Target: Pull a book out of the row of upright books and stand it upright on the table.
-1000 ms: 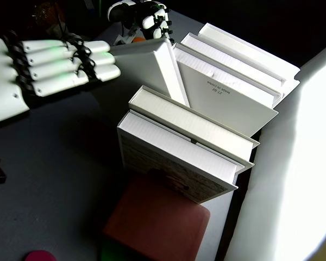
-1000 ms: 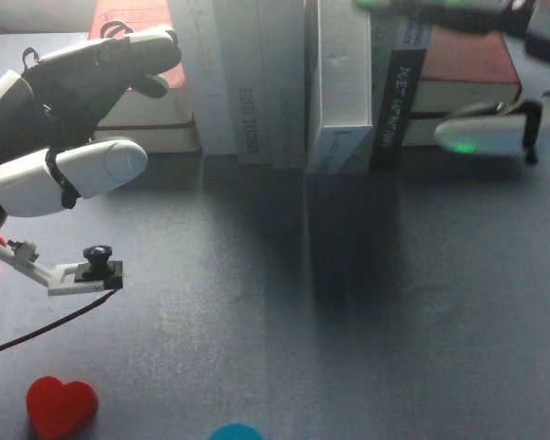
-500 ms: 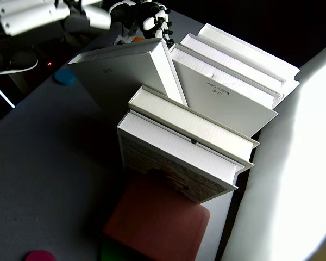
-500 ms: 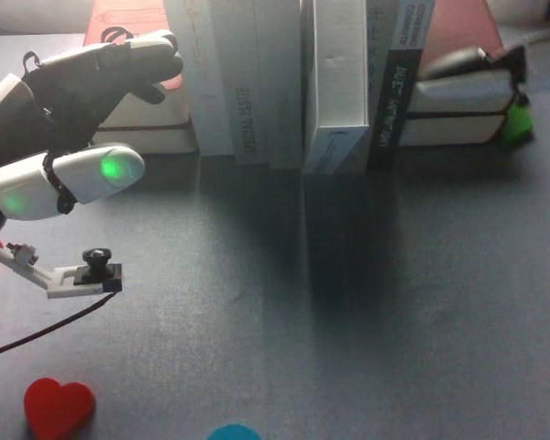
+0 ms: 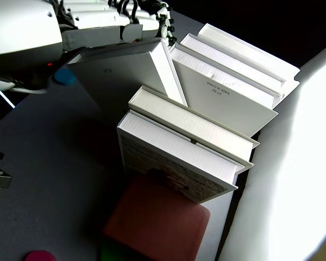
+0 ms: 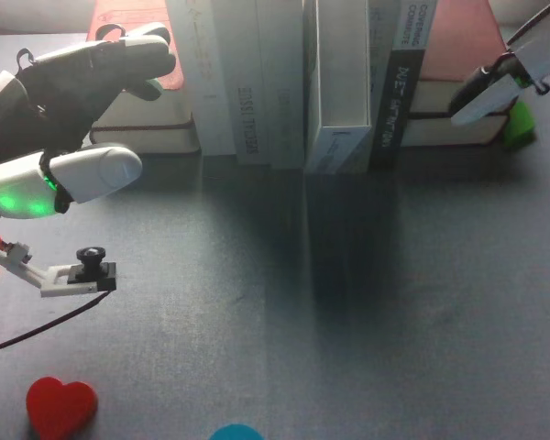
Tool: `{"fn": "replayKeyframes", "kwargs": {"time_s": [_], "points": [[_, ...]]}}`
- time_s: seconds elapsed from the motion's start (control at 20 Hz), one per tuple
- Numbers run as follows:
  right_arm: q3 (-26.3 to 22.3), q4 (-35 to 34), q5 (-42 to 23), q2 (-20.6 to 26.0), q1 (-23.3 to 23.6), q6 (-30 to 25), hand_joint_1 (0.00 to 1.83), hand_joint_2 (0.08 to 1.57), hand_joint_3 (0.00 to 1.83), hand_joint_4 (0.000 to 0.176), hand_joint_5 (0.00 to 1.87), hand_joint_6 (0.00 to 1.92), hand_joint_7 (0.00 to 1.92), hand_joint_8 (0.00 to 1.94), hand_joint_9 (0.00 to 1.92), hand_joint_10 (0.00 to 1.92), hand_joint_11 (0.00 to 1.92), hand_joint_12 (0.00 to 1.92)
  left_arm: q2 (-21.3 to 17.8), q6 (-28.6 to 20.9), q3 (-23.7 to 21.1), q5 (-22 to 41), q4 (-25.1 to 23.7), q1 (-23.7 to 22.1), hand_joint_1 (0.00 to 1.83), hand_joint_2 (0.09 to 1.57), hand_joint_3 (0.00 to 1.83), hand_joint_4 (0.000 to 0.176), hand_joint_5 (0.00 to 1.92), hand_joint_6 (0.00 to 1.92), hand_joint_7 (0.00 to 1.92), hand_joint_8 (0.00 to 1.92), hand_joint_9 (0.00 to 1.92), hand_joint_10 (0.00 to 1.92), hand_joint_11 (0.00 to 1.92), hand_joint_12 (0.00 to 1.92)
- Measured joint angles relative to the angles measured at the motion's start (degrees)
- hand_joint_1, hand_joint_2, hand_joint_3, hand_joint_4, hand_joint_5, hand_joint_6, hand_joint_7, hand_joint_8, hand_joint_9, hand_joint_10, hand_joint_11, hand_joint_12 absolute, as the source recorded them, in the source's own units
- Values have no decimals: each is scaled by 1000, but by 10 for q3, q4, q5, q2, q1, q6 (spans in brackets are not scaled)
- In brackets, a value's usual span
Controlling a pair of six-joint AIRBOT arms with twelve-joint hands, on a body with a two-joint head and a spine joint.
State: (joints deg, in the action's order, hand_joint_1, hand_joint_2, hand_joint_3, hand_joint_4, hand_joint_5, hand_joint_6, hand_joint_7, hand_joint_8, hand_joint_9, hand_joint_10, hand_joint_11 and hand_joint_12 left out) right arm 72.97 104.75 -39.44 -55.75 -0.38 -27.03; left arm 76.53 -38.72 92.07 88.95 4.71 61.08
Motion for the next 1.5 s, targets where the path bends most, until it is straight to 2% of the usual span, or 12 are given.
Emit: {"fn": "replayKeyframes", "kwargs": {"time_s": [0.3,0.65,0.75,0.8,0.85,0.9,0.95,1.0,1.1,1.25,1.45,1.5], "points": [[3,52,-5,-19,6,-32,1138,754,0,176,0,0,0,0,0,0,0,0,-25,0,-7,-7,2,17,1114,885,2,0,738,179,491,6,306,455,0,1439],[24,49,0,-40,0,-34,956,773,3,176,0,0,0,0,0,0,0,0,-92,0,-44,21,52,66,1090,918,4,0,685,208,470,3,224,585,0,1251],[26,48,2,-44,-1,-38,1046,777,4,175,0,0,0,0,0,0,8,3,-99,0,-54,34,70,78,1080,913,1,22,658,222,418,0,201,599,0,1255],[26,48,2,-45,-1,-39,1067,768,9,174,0,0,0,0,0,0,1,434,-100,0,-57,36,70,80,1081,917,1,13,633,280,416,0,194,623,0,1258],[26,48,2,-45,-3,-38,998,728,0,176,59,7,0,0,124,24,188,1177,-100,0,-57,37,65,81,1088,914,0,11,582,396,430,3,198,643,0,1267],[26,48,2,-45,-3,-38,1020,771,6,142,209,26,51,0,337,69,374,1402,-100,0,-57,37,63,81,1075,923,2,2,547,477,428,1,209,634,0,1285],[28,40,2,-48,-6,-38,1153,796,8,59,359,47,142,12,351,54,117,1548,-100,0,-57,37,64,81,1078,920,0,3,561,504,438,5,217,629,0,1306],[28,36,3,-51,-6,-39,1220,866,13,13,507,64,310,25,358,47,23,1441,-100,0,-57,37,65,81,1088,918,0,7,578,513,458,11,233,624,0,1329],[29,34,4,-57,-6,-37,1299,949,5,0,724,99,592,35,503,159,0,1528,-97,0,-57,37,65,81,1107,907,0,0,600,523,486,17,263,622,0,1399],[29,31,-5,-59,-6,-44,1342,1021,1,0,755,125,729,47,481,674,96,1608,-94,0,-57,37,64,85,1106,922,2,0,559,517,489,13,241,631,0,1358],[36,31,-5,-60,-6,-42,1415,1040,3,0,823,202,811,78,556,796,342,1551,-88,0,-57,36,68,85,1097,925,1,0,544,537,467,0,191,673,0,1325],[39,28,-4,-64,-6,-40,1184,1165,18,0,799,1037,838,91,605,822,560,1484,-87,0,-57,34,64,85,1104,919,0,0,532,540,467,0,208,669,0,1352]]}}
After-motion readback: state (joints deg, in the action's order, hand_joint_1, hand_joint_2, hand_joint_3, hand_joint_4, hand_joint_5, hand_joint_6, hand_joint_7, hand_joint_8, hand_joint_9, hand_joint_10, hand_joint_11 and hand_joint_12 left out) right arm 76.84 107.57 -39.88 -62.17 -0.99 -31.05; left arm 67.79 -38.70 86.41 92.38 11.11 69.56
